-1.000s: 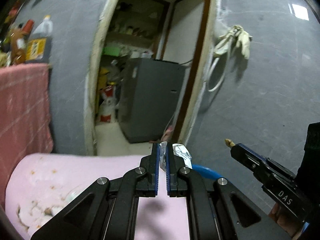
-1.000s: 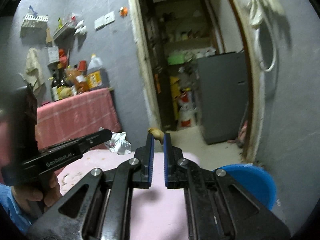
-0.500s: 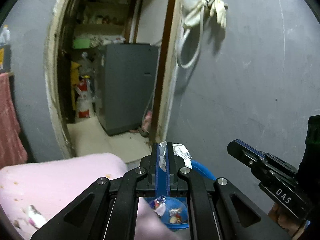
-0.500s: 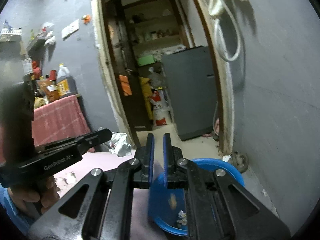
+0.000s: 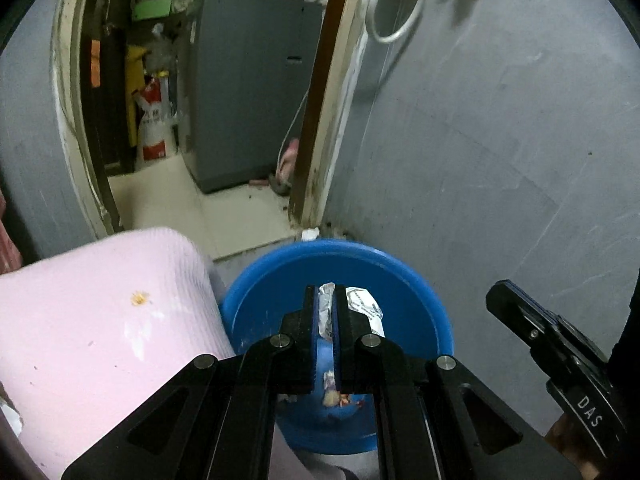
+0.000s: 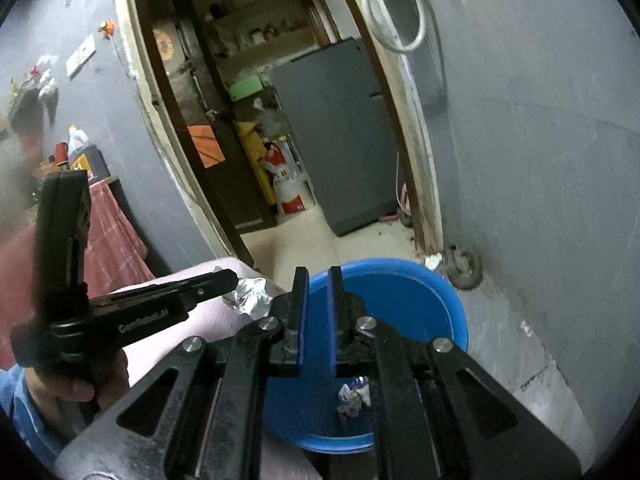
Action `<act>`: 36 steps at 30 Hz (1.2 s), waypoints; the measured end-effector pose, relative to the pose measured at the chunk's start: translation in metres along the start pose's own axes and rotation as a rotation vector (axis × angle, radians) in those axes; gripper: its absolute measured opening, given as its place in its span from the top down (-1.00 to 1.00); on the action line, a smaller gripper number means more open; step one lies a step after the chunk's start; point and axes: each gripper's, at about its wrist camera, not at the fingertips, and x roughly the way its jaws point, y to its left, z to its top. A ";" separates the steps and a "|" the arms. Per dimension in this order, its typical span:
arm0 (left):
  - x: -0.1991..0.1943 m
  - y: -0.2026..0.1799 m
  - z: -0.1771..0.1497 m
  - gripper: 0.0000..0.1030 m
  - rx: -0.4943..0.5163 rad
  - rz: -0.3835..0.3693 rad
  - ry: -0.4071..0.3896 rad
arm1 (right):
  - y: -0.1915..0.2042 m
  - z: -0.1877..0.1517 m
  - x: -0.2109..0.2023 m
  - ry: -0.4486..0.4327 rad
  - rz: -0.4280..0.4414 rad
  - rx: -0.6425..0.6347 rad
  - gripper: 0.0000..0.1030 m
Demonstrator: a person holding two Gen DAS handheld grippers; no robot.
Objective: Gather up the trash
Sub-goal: 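Carry both items over the blue basin and open both tools to drop them, then move both tools back above the remaining trash on the stool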
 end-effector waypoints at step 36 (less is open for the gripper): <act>-0.214 0.087 -0.046 -0.92 -0.181 0.235 -0.407 | 0.118 0.016 -0.076 -0.185 0.109 -0.121 -1.00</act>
